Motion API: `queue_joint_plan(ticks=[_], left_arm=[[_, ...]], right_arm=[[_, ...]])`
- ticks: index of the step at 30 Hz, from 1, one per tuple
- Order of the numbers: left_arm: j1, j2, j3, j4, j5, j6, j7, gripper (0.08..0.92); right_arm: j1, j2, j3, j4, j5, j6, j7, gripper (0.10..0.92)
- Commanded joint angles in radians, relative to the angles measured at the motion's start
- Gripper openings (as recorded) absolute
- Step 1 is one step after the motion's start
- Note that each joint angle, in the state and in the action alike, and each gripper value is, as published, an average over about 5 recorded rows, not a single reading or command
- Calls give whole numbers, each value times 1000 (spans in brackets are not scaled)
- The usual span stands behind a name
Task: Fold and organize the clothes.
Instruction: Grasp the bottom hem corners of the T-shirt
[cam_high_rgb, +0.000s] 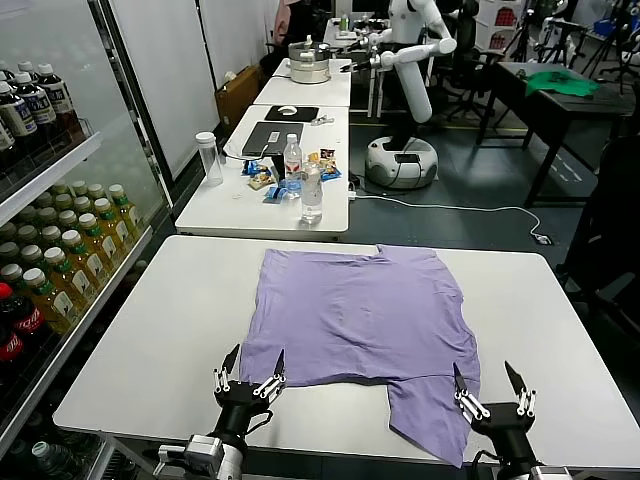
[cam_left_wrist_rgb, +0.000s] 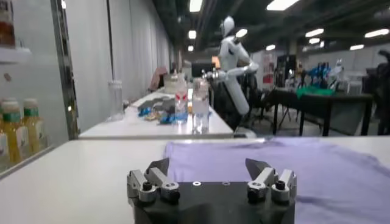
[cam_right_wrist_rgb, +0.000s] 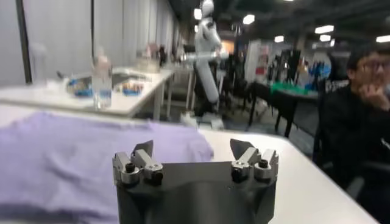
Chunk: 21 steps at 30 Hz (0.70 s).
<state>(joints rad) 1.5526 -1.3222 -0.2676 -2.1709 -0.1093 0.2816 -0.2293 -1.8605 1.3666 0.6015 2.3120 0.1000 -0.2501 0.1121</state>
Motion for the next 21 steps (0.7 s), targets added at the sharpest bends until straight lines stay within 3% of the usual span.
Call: queue_joint_plan(ticks=[1,17,21], left_arm=[[-77,38,-8,79,-83,222,-25,823],[-100,58,2,124,-109,280,-47,823],[-90,58,8,114,-117,278,-47,773]], right_arm=[[-35,16,-56,-56,-61,-75,20,823],[-22,58,-135,-140,-17,-62,38,823],[-16,61,-141,-151,37,-75,36,795]])
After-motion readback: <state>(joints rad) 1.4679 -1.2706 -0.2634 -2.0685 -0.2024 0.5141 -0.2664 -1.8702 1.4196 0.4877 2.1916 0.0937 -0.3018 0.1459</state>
